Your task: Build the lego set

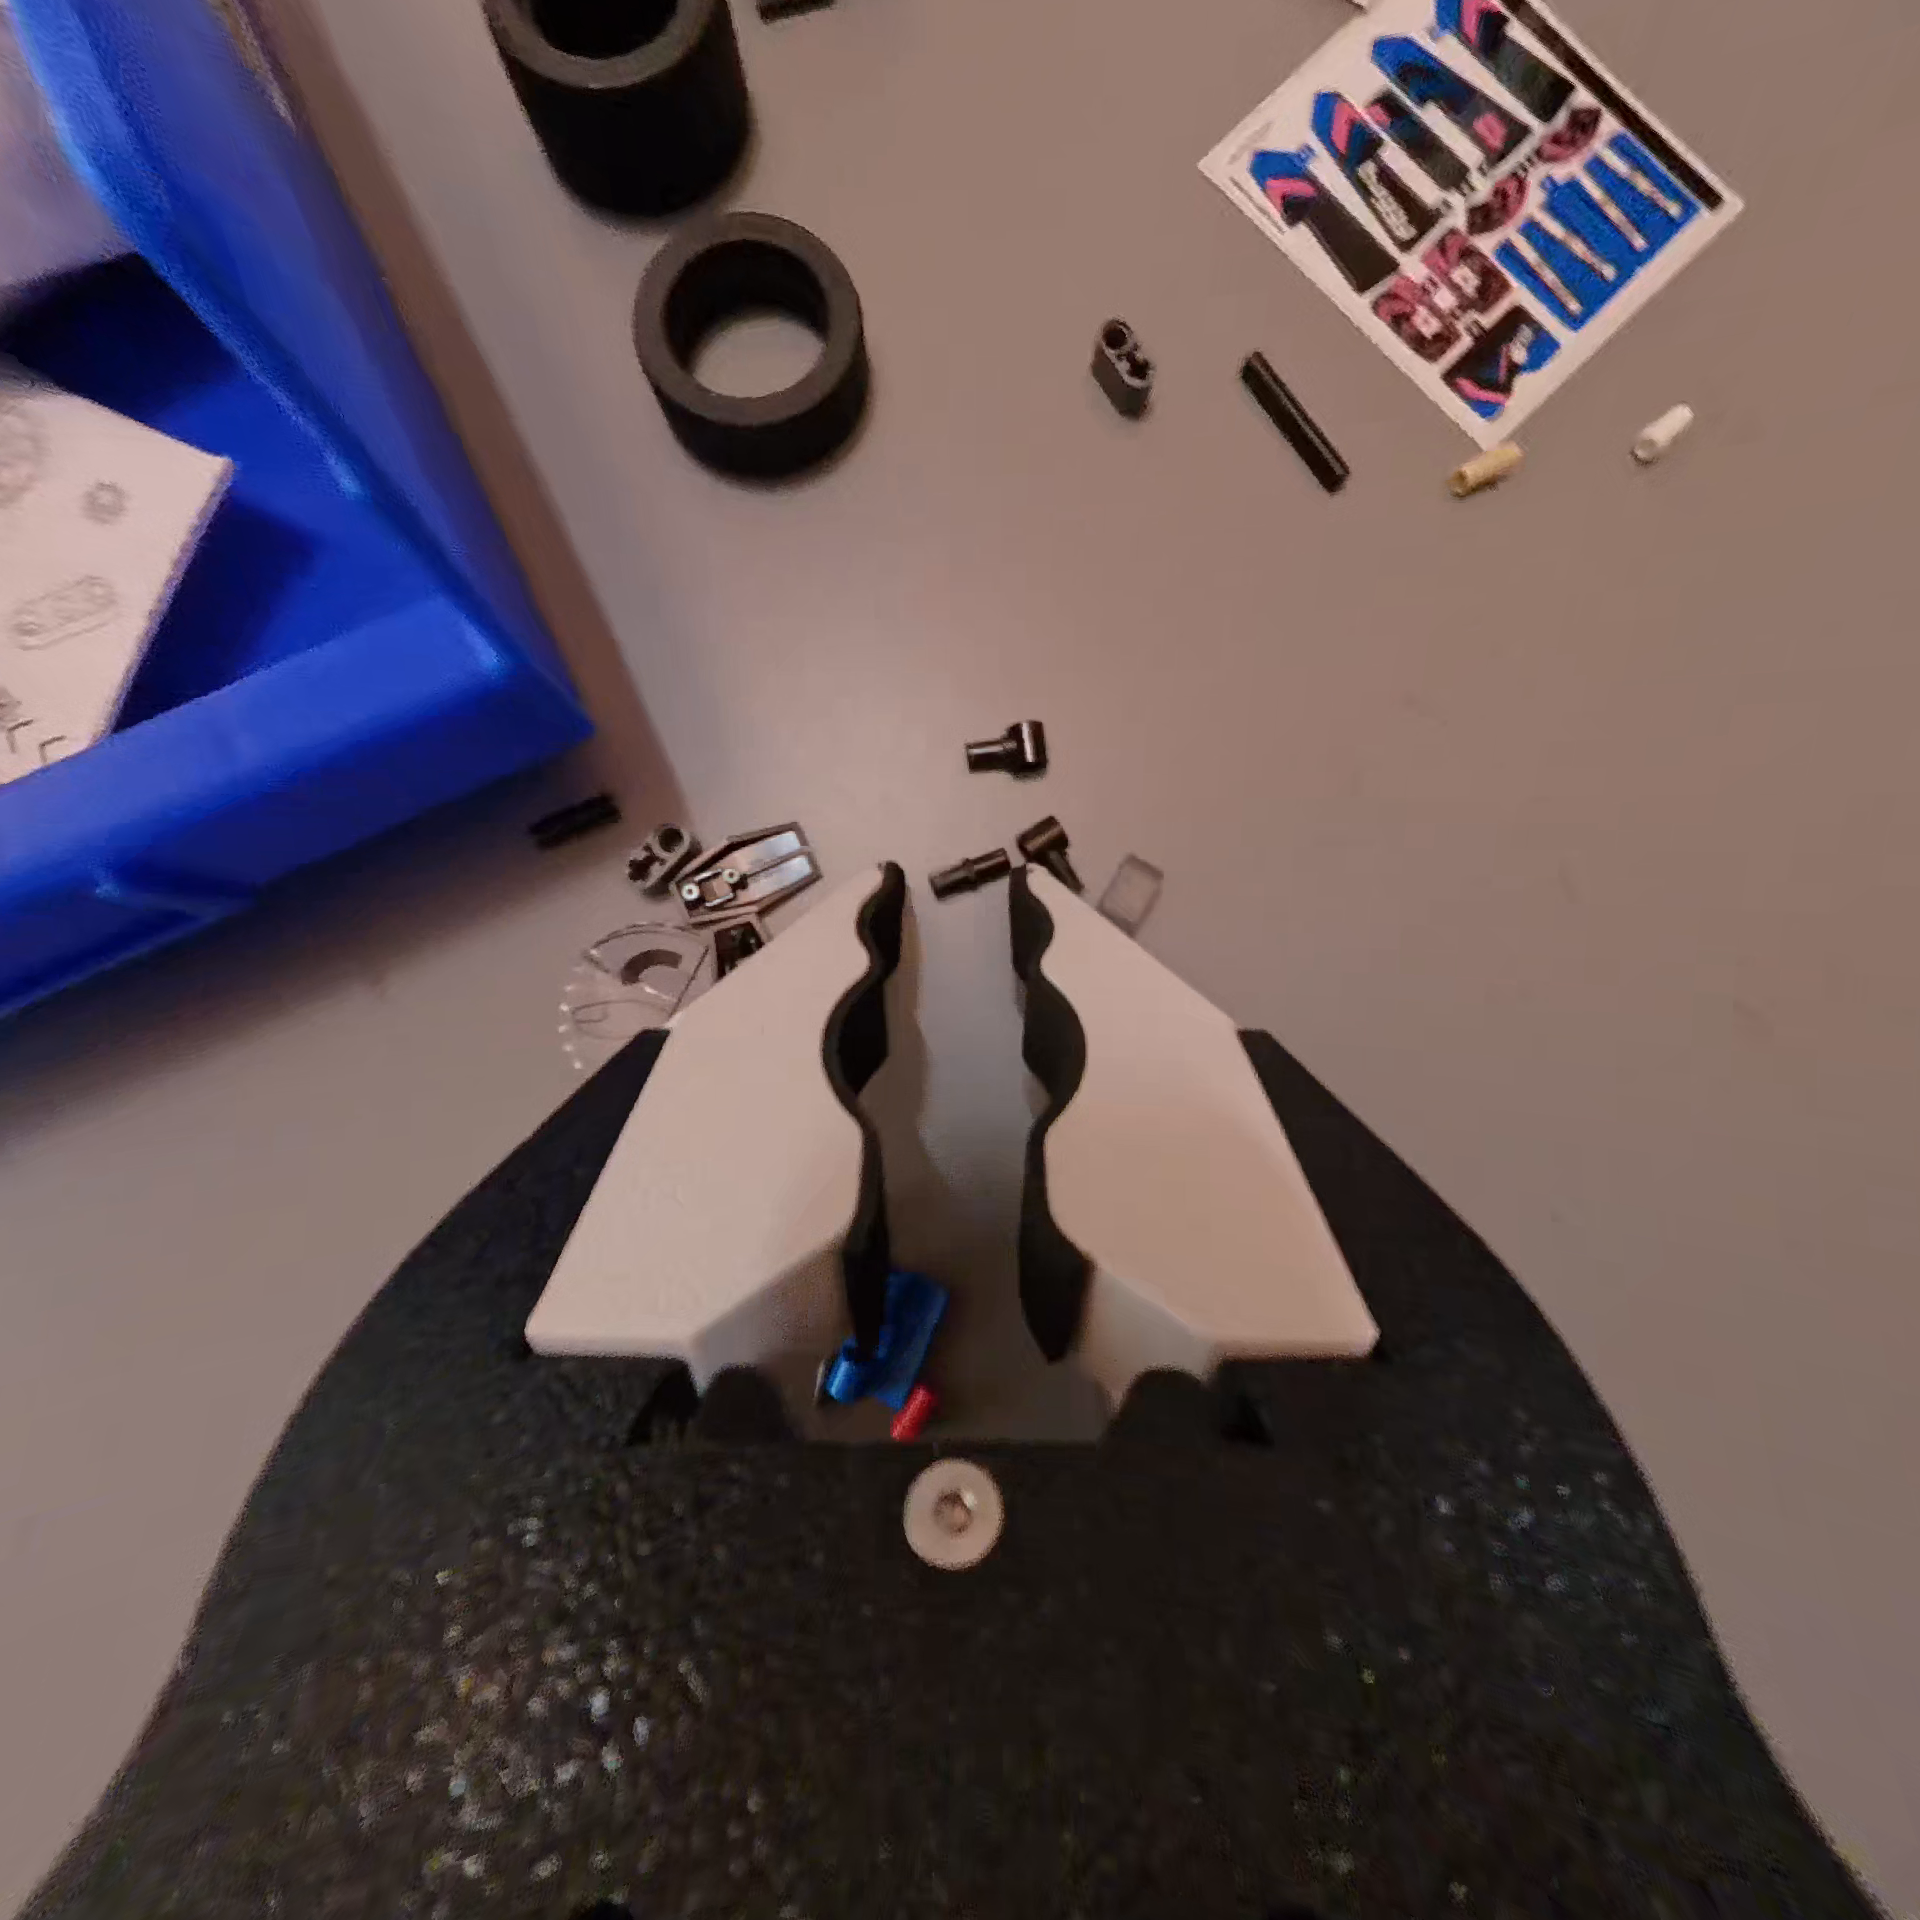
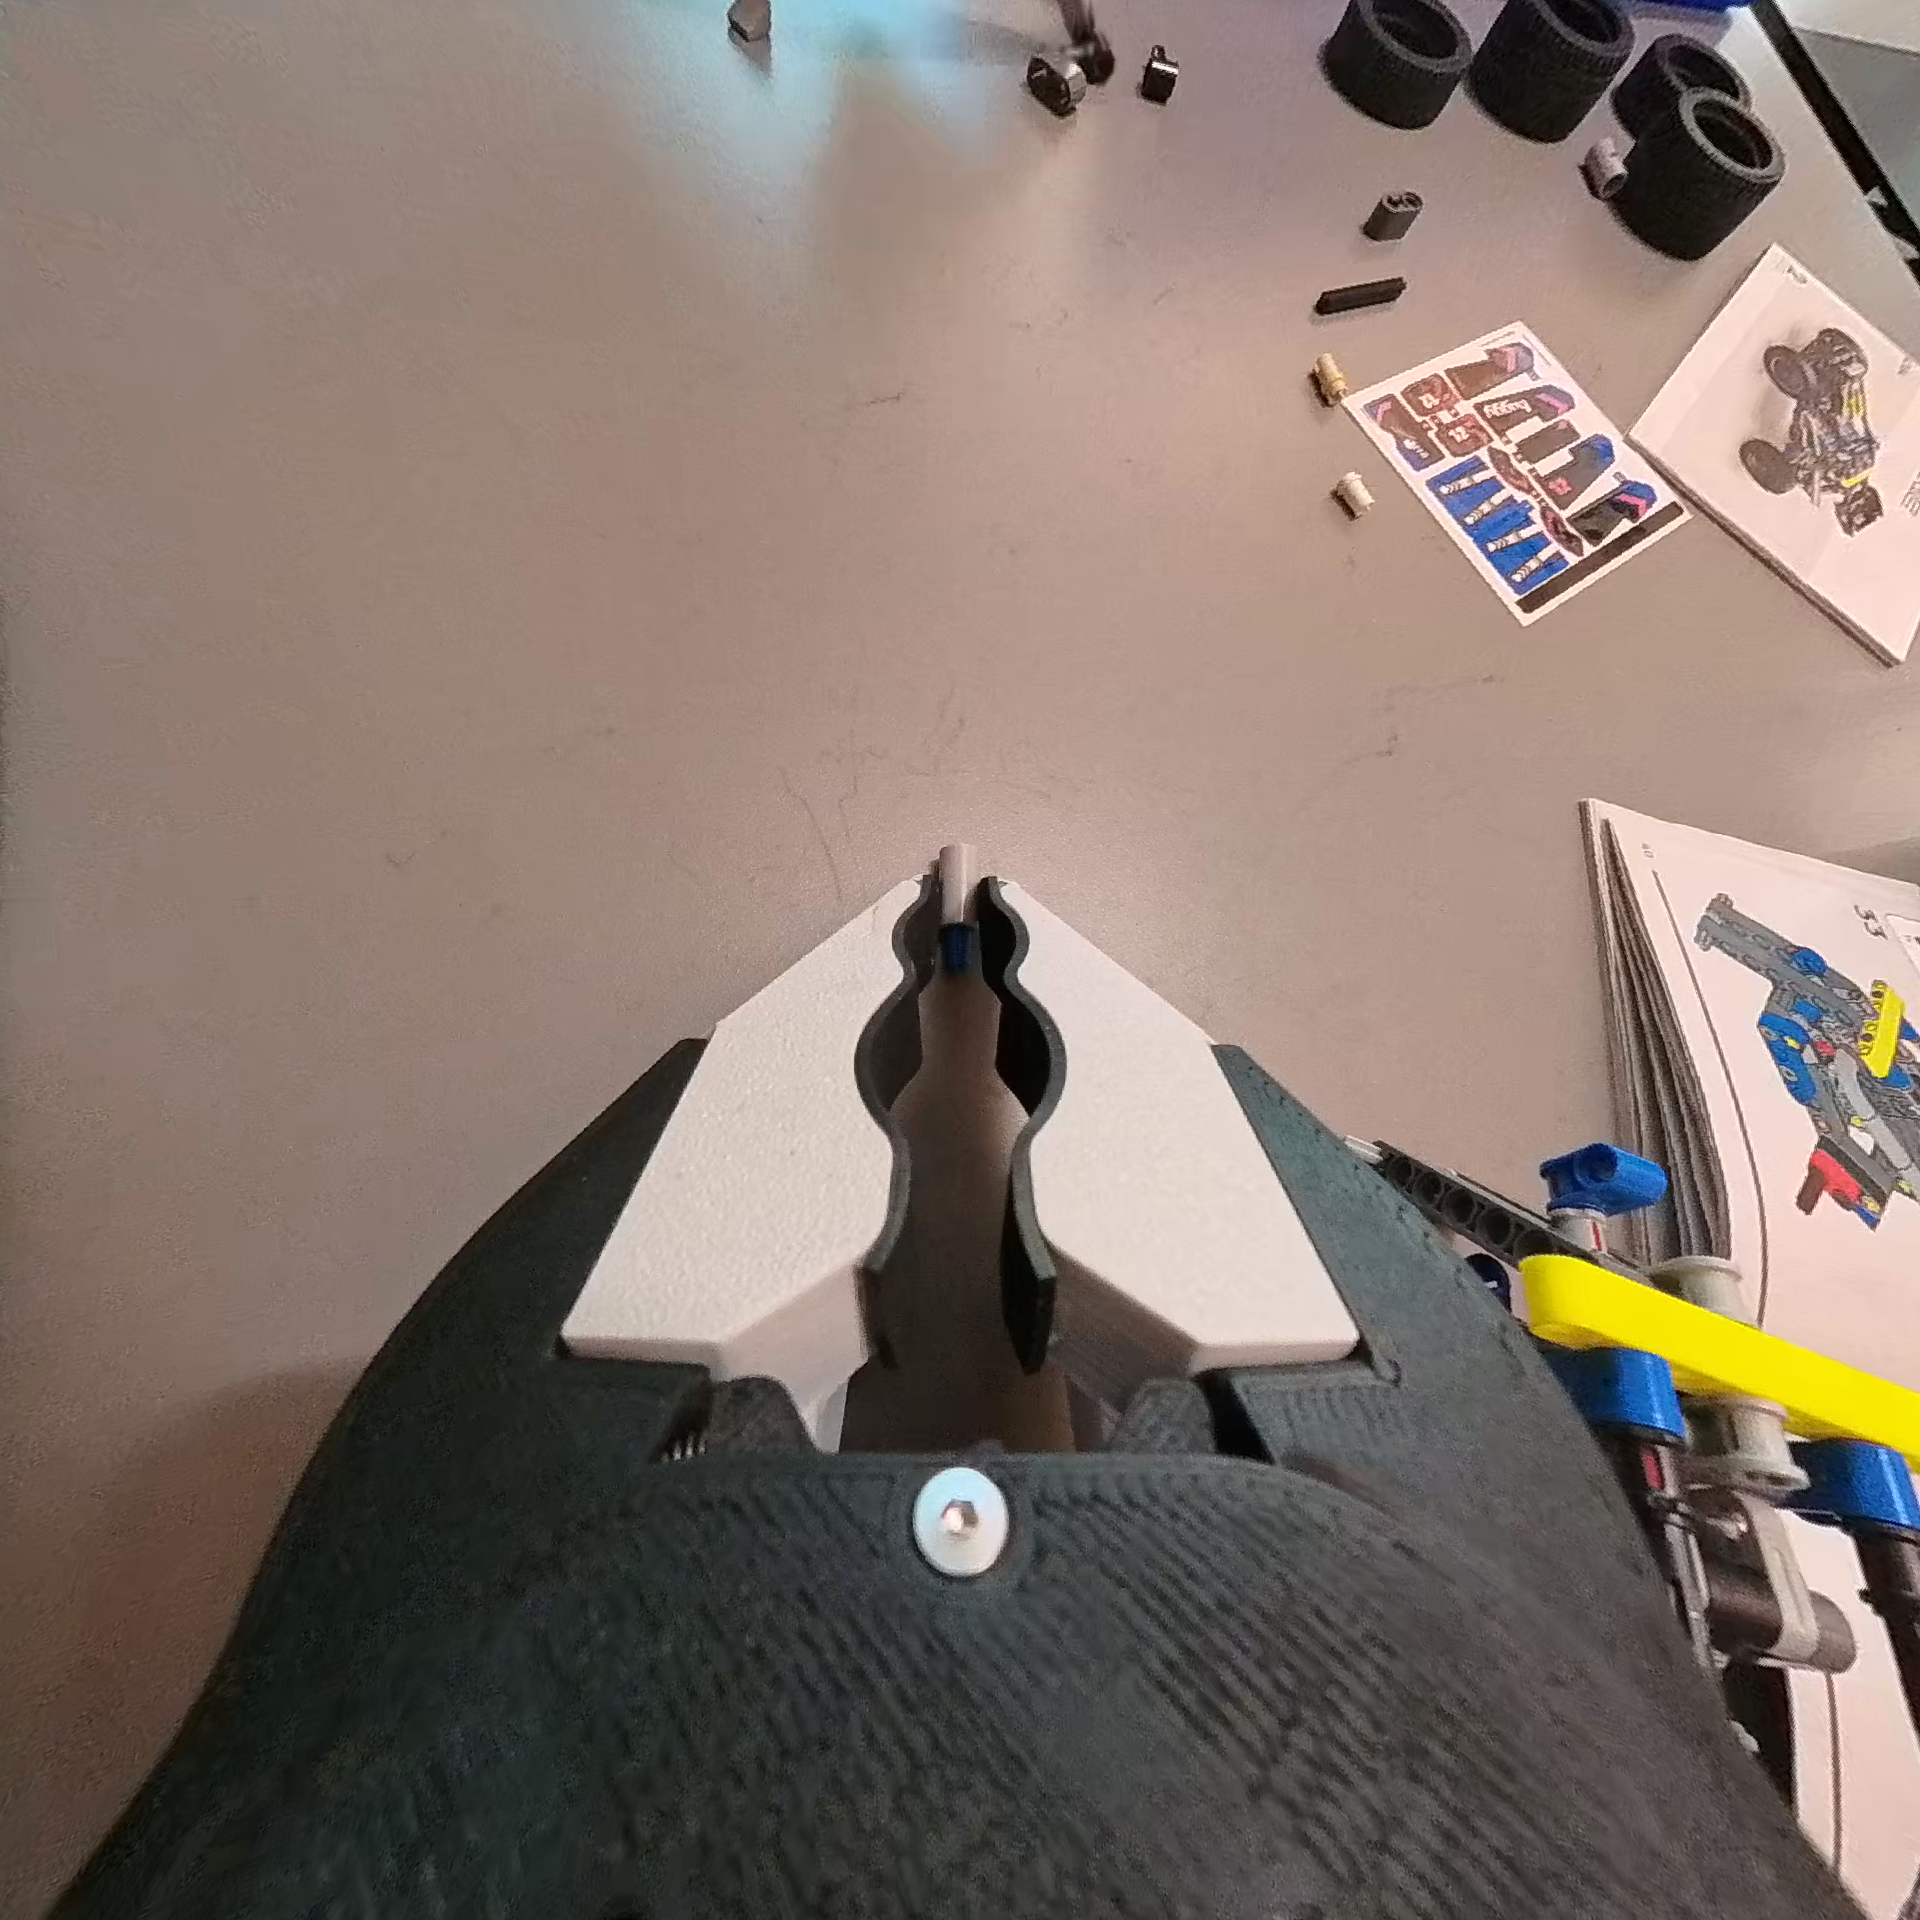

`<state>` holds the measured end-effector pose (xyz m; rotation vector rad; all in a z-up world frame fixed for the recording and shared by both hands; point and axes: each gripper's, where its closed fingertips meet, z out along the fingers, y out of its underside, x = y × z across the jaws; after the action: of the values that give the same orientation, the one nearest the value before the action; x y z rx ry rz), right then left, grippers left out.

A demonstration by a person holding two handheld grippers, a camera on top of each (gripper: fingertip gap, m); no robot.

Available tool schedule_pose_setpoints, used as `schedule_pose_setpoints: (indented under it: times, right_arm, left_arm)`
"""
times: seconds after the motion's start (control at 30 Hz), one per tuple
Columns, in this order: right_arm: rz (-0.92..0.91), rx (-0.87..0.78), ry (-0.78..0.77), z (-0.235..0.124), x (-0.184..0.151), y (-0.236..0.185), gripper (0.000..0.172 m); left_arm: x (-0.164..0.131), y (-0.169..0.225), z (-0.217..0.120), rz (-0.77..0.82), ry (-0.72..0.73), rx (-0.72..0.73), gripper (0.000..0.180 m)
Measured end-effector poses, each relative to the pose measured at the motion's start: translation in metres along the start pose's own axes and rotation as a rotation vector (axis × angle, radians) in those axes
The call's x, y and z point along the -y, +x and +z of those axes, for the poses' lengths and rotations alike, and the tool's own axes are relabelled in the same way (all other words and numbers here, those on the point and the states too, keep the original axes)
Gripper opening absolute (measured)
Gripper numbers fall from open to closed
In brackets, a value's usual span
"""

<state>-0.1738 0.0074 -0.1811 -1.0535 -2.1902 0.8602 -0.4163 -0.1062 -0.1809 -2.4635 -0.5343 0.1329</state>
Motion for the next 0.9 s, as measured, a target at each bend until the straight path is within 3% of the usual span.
schedule_pose_setpoints:
  times: [0.17,0.4,0.73,0.9]
  right_arm:
    - [-0.001,-0.001,0.000,0.000,0.000,0.000,0.006]
    - [-0.001,-0.001,0.000,0.000,0.000,0.000,0.006]
    - [-0.004,-0.002,0.000,0.000,0.000,0.000,0.006]
    - [-0.005,-0.003,0.000,0.000,0.000,0.000,0.006]
  left_arm:
    - [0.001,-0.002,0.004,-0.058,-0.001,0.031,0.020]
    - [-0.001,0.005,0.006,0.091,0.010,0.044,0.003]
    - [-0.004,-0.006,-0.011,0.169,0.021,0.021,0.012]
    - [-0.002,-0.001,-0.004,0.226,0.053,-0.023,0.012]
